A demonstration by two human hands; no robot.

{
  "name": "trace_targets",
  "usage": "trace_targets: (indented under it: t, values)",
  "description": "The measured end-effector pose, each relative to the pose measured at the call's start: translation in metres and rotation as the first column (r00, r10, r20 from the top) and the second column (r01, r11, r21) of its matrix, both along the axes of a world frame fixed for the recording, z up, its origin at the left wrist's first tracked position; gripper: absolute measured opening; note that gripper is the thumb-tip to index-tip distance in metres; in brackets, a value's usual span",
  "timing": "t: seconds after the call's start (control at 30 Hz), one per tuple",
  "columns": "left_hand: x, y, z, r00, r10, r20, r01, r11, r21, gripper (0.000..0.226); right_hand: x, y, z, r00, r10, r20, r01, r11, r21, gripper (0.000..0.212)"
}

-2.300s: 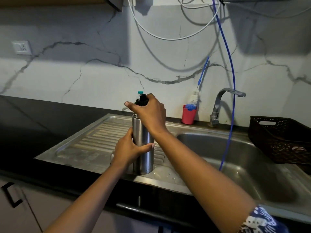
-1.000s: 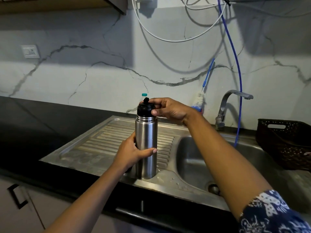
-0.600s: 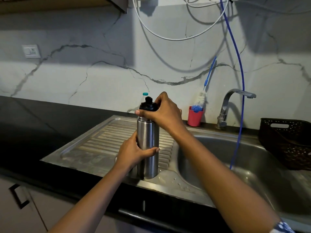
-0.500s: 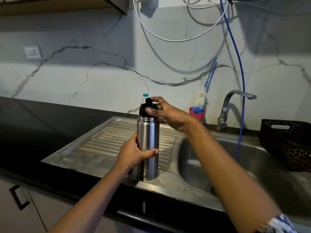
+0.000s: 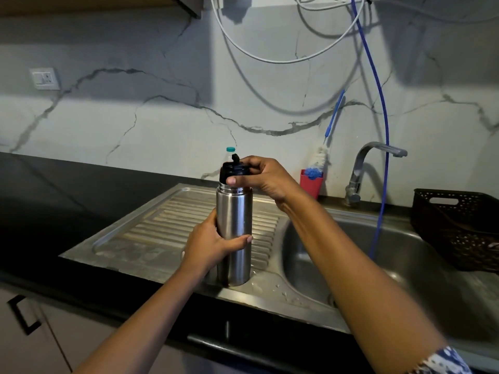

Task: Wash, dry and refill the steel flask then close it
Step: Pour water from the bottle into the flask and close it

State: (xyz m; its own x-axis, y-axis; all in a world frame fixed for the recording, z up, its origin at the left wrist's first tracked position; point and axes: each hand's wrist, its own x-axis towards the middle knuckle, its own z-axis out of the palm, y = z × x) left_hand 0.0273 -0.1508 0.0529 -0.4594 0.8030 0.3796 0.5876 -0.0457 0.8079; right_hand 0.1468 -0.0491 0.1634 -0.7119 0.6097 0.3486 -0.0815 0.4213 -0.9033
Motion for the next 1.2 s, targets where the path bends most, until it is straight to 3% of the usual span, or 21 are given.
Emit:
trace_targets:
  t: [0.07,0.13,0.2,0.27,0.33,0.4,0.43,0.63,0.83,1.07,1.2]
  values:
    - [0.0,0.001,-0.001,1.0,0.015,-0.019,-0.015,1.0,0.005,0.089,-0.004,-0.01,-0.002,0.98,-0.197,0.015,0.196,0.978,0.079,0.052]
    - [-0.001,0.002,-0.003,0.999,0.021,-0.024,-0.021,1.0,0.003,0.092,-0.011,-0.02,-0.005,0.904,-0.425,0.045,0.405,0.886,0.226,0.068]
    - [-0.001,0.002,-0.002,1.0,0.014,-0.019,-0.014,1.0,0.0,0.089,-0.014,-0.024,-0.005,0.855,-0.516,0.051,0.47,0.812,0.347,0.073]
    - [-0.002,0.002,-0.001,1.0,-0.02,0.008,0.02,1.0,-0.003,0.084,-0.01,-0.018,0.003,0.919,-0.377,0.113,0.332,0.897,0.29,0.067]
    - [-0.005,0.001,0.0,0.997,-0.055,0.047,0.056,0.998,-0.013,0.082,-0.007,-0.012,0.009,0.983,-0.05,0.178,0.034,0.995,0.092,0.059]
    - [-0.006,0.002,0.0,0.995,-0.067,0.071,0.068,0.997,-0.019,0.083,-0.01,-0.007,0.01,0.97,0.171,0.172,-0.172,0.985,-0.011,0.042]
    - [-0.007,0.002,-0.002,0.995,-0.061,0.073,0.062,0.998,-0.01,0.083,-0.014,-0.008,0.008,0.969,0.199,0.145,-0.198,0.98,-0.021,0.034]
    - [-0.001,0.006,-0.007,0.99,0.101,-0.095,-0.101,0.995,0.005,0.087,-0.026,-0.018,-0.01,0.99,-0.137,-0.043,0.137,0.991,-0.001,0.034]
    - [0.002,0.007,-0.011,0.964,0.2,-0.175,-0.202,0.979,0.009,0.087,-0.033,-0.035,-0.014,0.89,-0.45,-0.079,0.457,0.874,0.164,0.038]
    - [0.013,0.0,-0.006,0.964,0.178,-0.196,-0.184,0.983,-0.016,0.097,-0.014,-0.034,-0.012,0.926,-0.376,-0.028,0.374,0.908,0.19,0.067]
    - [0.003,-0.007,-0.006,0.992,-0.071,0.107,0.071,0.997,0.01,0.103,0.003,-0.017,-0.006,0.989,-0.147,-0.017,0.147,0.988,0.041,0.056]
